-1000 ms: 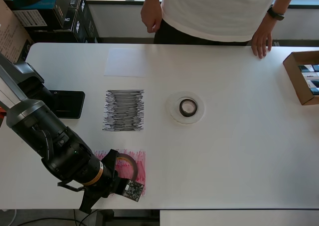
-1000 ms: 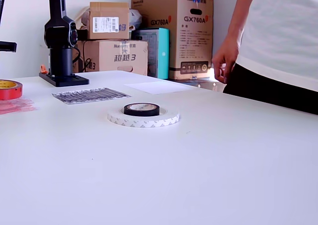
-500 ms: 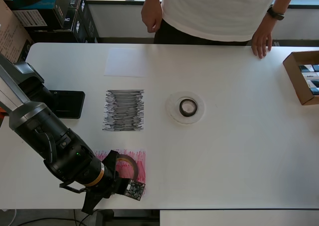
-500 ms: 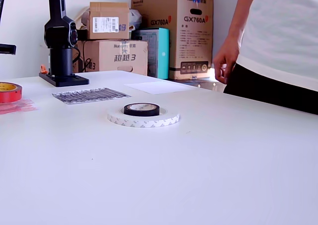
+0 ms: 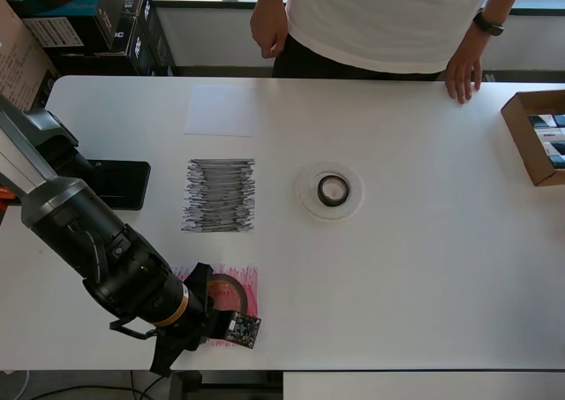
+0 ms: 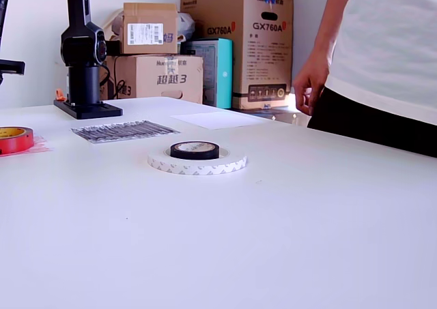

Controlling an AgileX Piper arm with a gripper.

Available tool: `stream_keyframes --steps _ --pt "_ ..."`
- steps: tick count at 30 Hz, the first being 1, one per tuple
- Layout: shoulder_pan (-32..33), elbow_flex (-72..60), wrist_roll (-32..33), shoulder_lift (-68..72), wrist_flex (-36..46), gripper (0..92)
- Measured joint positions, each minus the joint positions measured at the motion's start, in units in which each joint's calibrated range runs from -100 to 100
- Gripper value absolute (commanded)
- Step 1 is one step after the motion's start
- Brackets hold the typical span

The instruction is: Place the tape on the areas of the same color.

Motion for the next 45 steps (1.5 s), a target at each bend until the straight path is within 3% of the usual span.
stream_keyframes --steps 9,18,27,37,45 --pt "0.66 -1.8 0.77 -4.79 1.19 33.4" --pt "7.69 -3.81 3.92 -13.74 2.4 33.9" --pt "17.53 -9.1 14.6 -14.45 9.41 34.0" --pt "26.57 -14.32 25.43 -6.77 8.22 34.1" --pt "29.88 -23.31 32.87 2.82 8.05 34.1"
